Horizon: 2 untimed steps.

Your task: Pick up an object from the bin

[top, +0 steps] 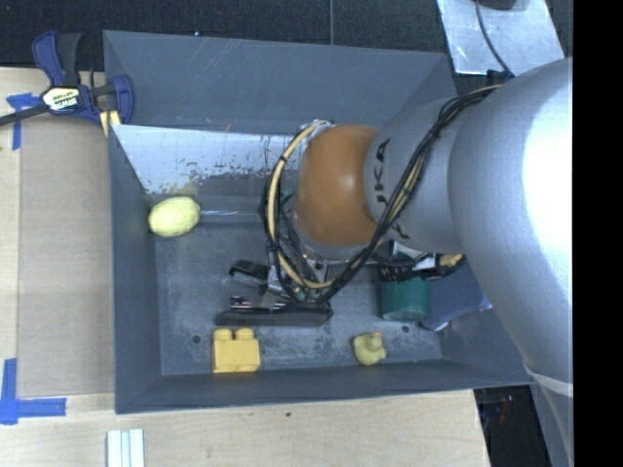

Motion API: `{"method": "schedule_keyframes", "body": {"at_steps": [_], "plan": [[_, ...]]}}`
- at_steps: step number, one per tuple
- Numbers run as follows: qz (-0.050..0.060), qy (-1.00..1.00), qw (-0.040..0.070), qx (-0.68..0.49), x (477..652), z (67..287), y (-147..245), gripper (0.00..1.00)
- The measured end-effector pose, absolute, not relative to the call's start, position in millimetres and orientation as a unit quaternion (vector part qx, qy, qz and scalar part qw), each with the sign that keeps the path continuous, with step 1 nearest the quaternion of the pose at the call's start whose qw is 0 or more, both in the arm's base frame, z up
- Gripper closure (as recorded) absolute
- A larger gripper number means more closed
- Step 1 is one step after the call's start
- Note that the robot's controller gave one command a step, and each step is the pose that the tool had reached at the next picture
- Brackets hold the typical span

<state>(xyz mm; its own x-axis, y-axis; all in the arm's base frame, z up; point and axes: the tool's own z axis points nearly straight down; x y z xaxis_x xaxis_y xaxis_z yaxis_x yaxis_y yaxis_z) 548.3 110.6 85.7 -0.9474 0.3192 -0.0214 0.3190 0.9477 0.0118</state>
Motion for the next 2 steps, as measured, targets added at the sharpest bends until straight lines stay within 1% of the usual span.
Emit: {"method": "schedule_keyframes", "body": {"at_steps": [1, 2], "plan": [[0.002, 0.987, 0.005, 0.161, 545.1, 109.2, 109.6, 1.0], [0.003, 0.987, 0.009, 0.161, 547.2, 149.2, 109.9, 1.0]]}}
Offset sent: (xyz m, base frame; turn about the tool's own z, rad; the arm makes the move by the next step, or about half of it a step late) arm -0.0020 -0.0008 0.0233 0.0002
